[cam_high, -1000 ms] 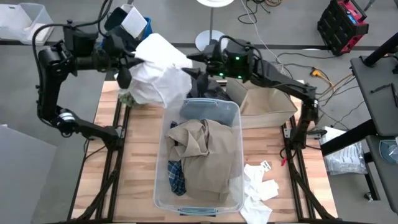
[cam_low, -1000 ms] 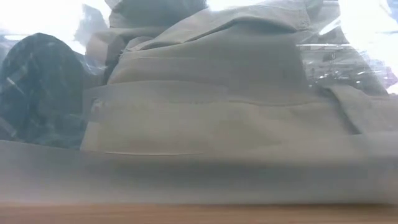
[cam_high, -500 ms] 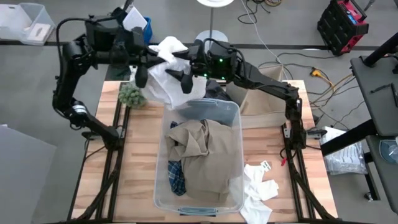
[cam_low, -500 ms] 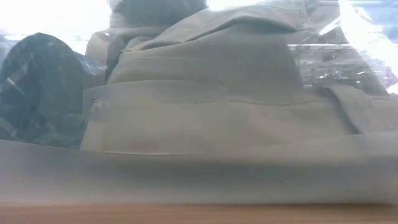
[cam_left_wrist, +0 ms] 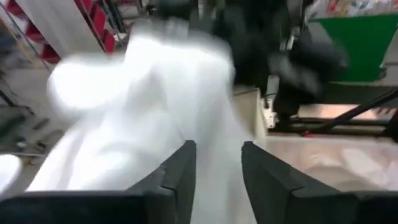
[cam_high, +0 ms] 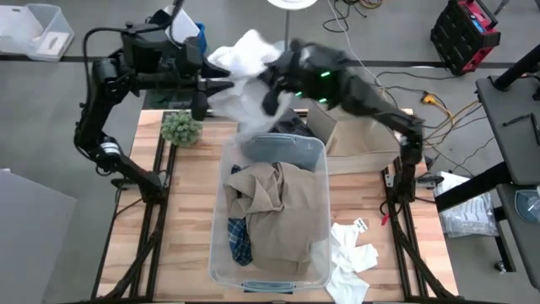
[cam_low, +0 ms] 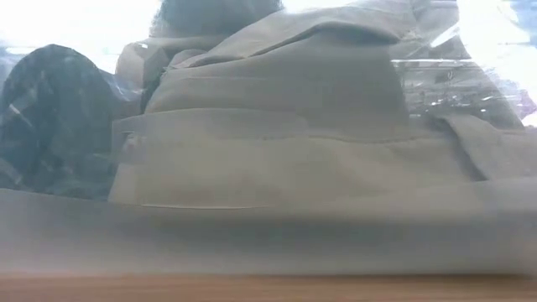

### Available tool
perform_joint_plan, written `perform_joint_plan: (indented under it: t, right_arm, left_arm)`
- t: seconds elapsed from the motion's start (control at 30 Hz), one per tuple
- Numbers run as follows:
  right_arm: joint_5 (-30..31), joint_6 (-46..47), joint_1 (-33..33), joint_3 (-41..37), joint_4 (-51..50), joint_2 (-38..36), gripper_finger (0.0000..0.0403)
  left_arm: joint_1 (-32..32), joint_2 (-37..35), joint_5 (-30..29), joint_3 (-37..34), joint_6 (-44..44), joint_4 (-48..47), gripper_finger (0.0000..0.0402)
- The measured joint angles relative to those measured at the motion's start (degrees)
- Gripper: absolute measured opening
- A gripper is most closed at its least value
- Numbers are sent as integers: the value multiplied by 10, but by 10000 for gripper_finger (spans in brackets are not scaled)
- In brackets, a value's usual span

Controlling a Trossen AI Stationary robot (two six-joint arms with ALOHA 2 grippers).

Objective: Sort clothes
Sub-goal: Put the white polo shirt into the brown laundry organizer

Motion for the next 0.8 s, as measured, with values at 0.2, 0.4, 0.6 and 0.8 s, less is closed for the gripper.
perform_joint_plan:
  t: [0.2, 0.4, 0.6, 0.8]
  right_arm:
    - [204, -38, 8, 3, -100, -77, 33]
    - [407, 65, 15, 2, -313, -129, 33]
    - [436, 385, -8, -10, -642, -130, 33]
    - [376, 415, -42, -162, -590, -135, 33]
  left_arm:
    - [1, -22, -146, 0, 39, -3, 134]
    - [1, -32, -266, 0, 67, -8, 137]
    - [1, -31, -273, -1, 84, -8, 137]
    - [2, -30, -274, -2, 84, -12, 137]
